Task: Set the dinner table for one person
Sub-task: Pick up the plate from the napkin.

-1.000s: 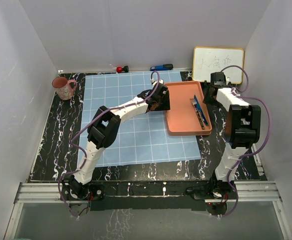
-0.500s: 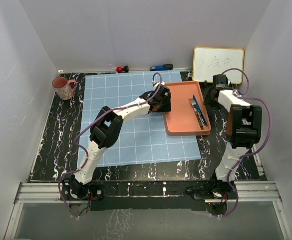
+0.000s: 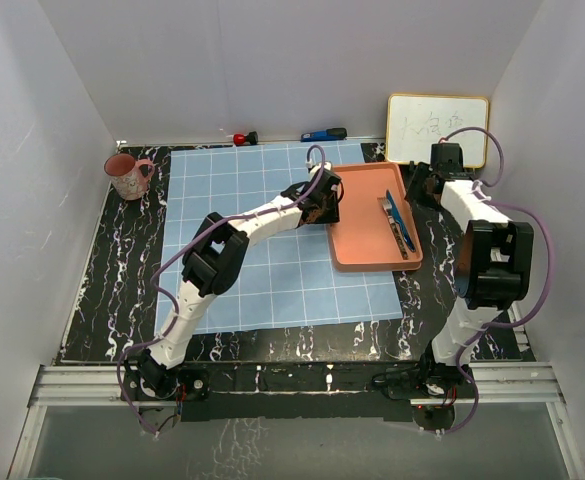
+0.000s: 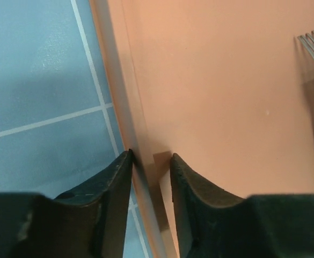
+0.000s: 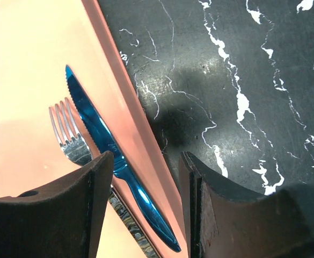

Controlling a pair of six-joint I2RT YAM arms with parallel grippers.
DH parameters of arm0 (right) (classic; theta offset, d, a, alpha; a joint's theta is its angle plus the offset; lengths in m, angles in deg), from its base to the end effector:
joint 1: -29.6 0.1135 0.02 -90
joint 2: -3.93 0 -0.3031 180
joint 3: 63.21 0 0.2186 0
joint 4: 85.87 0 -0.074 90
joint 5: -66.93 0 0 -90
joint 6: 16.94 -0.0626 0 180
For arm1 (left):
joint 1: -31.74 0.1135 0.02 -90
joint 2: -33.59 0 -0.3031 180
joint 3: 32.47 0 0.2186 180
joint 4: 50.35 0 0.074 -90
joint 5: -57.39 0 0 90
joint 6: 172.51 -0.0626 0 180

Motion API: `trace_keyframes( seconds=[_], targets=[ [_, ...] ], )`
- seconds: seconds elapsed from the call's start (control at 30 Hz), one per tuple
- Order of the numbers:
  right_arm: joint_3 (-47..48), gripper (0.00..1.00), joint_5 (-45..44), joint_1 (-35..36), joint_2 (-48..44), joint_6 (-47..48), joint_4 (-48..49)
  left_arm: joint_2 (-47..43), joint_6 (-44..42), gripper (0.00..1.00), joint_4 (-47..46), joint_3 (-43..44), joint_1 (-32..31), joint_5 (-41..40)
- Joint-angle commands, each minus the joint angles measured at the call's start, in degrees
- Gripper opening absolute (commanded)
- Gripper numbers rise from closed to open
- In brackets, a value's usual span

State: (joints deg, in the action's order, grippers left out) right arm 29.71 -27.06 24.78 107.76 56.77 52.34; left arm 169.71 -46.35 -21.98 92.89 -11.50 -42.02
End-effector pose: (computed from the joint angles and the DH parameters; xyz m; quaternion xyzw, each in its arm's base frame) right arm 0.3880 -0.0371 0.2579 0.1844 0.9289 -0.0009 0.3213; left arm 0.4139 -0.3752 0.1971 0.0204 0.9005 -0.2164 0.3767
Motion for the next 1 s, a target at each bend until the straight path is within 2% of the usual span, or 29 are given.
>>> trace_keyframes(
  seconds=[0.0,0.1,0.13,0.6,0.77,0.83,0.87,0.9,0.97],
  targets=[
    [-1.09,0.50,2.60,0.13,-0.97,1.38,2.74,0.79,-0.34,0.25,1.15,1.45,-0.27,0.77],
    [-1.77,0.50,3.17,0.11,0.37,1.75,2.96,0.86,-0.39,0.02,0.62,1.14,-0.36,1.37],
    [-1.81,0.50,3.38,0.14,0.78,1.90,3.01,0.78,-0.37,0.00,0.52,0.95,-0.35,1.42],
    [-4.13,0.45,2.26,0.09,2.43,2.19,3.11,1.24,-1.03,0.00,0.78,1.66,-0.35,2.12],
    [-5.18,0.28,1.26,0.10,2.26,1.75,2.77,1.48,-1.11,0.00,0.80,2.09,-0.35,2.72],
    [-5.71,0.15,1.00,0.12,2.13,1.51,3.17,1.49,-1.15,0.00,0.99,2.15,-0.35,2.80],
    [-6.02,0.04,1.03,0.11,1.96,1.50,3.47,1.44,-1.18,0.00,1.08,2.11,-0.36,2.80],
    [-6.37,0.00,1.32,0.16,1.72,1.40,3.91,1.39,-1.26,0.00,1.16,2.11,-0.41,2.79],
    [-6.95,0.00,1.66,0.15,1.28,1.41,4.66,1.30,-1.40,0.00,1.25,2.22,-0.38,2.77]
  ],
)
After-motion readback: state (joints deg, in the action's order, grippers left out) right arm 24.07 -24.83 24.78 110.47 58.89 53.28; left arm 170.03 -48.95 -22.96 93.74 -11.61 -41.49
